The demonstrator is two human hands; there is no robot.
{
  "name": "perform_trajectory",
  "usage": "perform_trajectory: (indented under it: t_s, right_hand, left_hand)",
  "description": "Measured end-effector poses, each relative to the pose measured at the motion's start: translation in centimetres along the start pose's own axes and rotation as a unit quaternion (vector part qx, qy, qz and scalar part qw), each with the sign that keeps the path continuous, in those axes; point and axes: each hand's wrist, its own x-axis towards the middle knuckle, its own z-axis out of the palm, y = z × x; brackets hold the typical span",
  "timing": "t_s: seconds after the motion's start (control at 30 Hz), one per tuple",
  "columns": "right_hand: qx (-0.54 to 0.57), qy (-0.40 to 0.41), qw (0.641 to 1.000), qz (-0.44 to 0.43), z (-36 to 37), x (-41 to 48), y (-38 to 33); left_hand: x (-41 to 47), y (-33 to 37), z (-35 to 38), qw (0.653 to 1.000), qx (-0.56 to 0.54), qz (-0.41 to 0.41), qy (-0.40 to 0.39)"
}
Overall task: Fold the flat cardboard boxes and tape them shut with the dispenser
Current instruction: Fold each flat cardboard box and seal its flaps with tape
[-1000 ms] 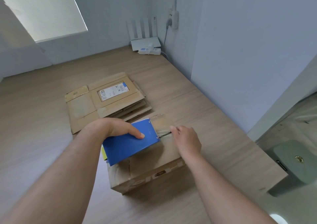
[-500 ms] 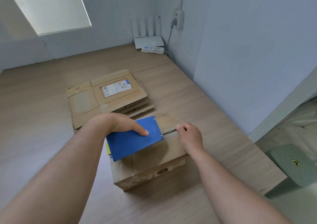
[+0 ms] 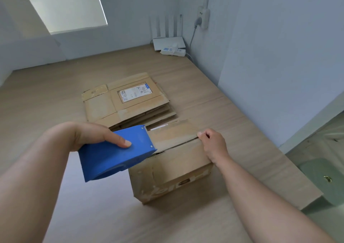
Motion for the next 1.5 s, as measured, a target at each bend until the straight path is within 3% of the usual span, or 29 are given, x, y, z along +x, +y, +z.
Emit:
perform_trajectory:
  t_s: [0.4,0.63,0.8,0.9,1.03,1.3,1.4,1.43,1.5]
  right_hand:
    - [-0.032,0.020,0.999,-0.009,0.3,0.3,0.4]
    - [-0.040,0.026,0.999,-0.013,0.4,0.2,0.2]
    - [-0.044,0.023,0.999,-0.013,0.4,0.1,0.2]
    - [-0.038,0.024,0.999,-0.006,0.5,0.2,0.2]
    - [-0.032,0.016,0.999,-0.006,0.5,0.2,-0.1]
    - [-0.039,0.013,0.999,-0.012,1.4,-0.6,-0.6]
    - [-0.044,0.015,0.999,-0.019,1.4,-0.8,-0.6]
    - [-0.044,0.014,0.999,-0.022,1.4,-0.9,-0.6]
    - [-0.043,0.010,0.999,-0.023,1.3,-1.0,-0.7]
  left_hand:
    - [0.4,-8.7,-0.8,0.996,-0.025,-0.089,0.004]
    - [3.0,-8.5,0.4,0.990,-0.001,-0.114,0.080]
    - [4.8,-8.7,3.1,0.947,0.184,-0.140,0.222]
    - [4.8,-9.3,4.0,0.955,0.134,-0.121,0.235]
    - [6.2,-11.1,6.4,0.937,0.156,-0.093,0.299]
    - [8.0,-13.7,12.3,0.899,0.078,-0.109,0.417]
    - [7.0,-11.1,14.3,0.837,-0.045,0.012,0.546]
    - [6.5,-9.4,15.0,0.821,-0.091,0.072,0.559]
    - [6.3,-5.8,16.3,0.831,-0.161,0.136,0.515]
